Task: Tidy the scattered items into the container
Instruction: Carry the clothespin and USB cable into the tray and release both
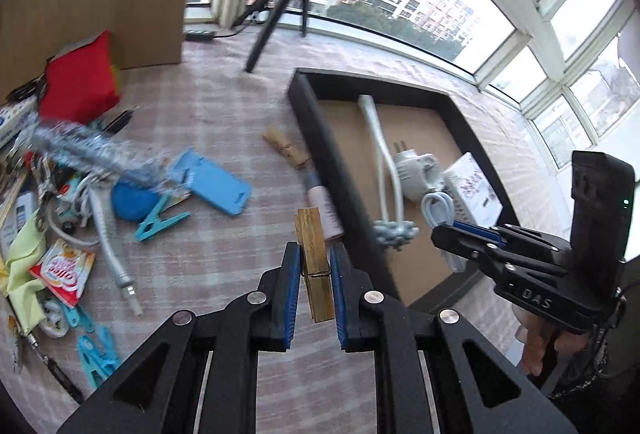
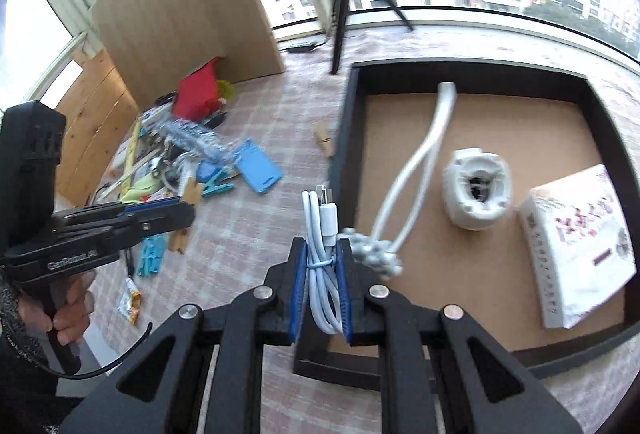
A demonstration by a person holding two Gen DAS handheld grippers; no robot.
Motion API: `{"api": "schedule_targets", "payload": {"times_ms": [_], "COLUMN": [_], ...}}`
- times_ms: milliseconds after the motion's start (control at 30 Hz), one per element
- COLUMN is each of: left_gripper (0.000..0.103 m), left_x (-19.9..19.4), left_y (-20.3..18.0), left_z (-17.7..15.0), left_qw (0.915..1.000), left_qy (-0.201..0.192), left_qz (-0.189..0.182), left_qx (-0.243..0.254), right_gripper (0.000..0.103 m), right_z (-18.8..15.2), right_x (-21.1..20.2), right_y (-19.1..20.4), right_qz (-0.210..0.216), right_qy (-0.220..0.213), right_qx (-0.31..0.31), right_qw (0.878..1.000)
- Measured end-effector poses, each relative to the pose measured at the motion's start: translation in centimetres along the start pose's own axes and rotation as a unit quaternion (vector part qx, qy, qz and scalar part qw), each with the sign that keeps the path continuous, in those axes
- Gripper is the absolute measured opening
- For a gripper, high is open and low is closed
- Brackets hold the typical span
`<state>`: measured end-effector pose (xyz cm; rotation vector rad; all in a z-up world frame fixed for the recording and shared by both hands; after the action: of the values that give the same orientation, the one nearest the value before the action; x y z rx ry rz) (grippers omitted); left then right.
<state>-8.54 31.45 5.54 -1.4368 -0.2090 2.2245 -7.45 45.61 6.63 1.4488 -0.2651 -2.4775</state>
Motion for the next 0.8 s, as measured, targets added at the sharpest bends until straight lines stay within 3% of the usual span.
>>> {"api": "schedule_targets", "payload": {"times_ms": [167,367,400,433,500,800], "left_gripper": [0.014,0.014,0.019,0.023,0.026,0.026], "left_x": [2.1,4.6,5.0,5.3,5.1,2.9], "left_y": [-7.2,-12.2,-12.5,-12.4,-12.0,-9.3], "left_z": [0.2,-0.5,-0.6,-0.8,-0.8,0.0], "left_qw": [0.9969,0.9914,0.9905,0.9908,0.9927,0.9970], "left_qy": [0.016,0.045,0.058,0.067,0.059,0.028], "left_qz": [-0.043,-0.054,-0.056,-0.055,-0.055,-0.035], "left_qx": [0.063,0.111,0.112,0.104,0.090,0.064], "right_gripper": [0.015,0.015,0.018,0.028,0.037,0.037], "right_z": [-0.3,-0.8,-0.8,-0.8,-0.6,0.5], "right_x": [-1.7,-2.1,-2.3,-2.3,-2.8,-3.4], "right_y": [-4.7,-6.8,-7.1,-7.4,-7.7,-6.3], "right_qz": [-0.035,-0.056,-0.056,-0.056,-0.059,-0.048], "right_qy": [-0.007,-0.018,-0.020,-0.016,-0.026,-0.042], "right_qx": [0.043,0.064,0.072,0.080,0.091,0.071], "right_qw": [0.998,0.996,0.996,0.995,0.994,0.995]}}
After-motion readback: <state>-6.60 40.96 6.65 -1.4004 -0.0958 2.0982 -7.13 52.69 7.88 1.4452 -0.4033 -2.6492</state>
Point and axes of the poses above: each gripper's, at about its wrist camera, not at the fingertips, and x roughly the way its jaws point, y to its left, z to its top, the point moved 6 cm from there along x, roughly the way its jaws point, and after that the axes turned 1 degree about y, right-handed, at the moved point
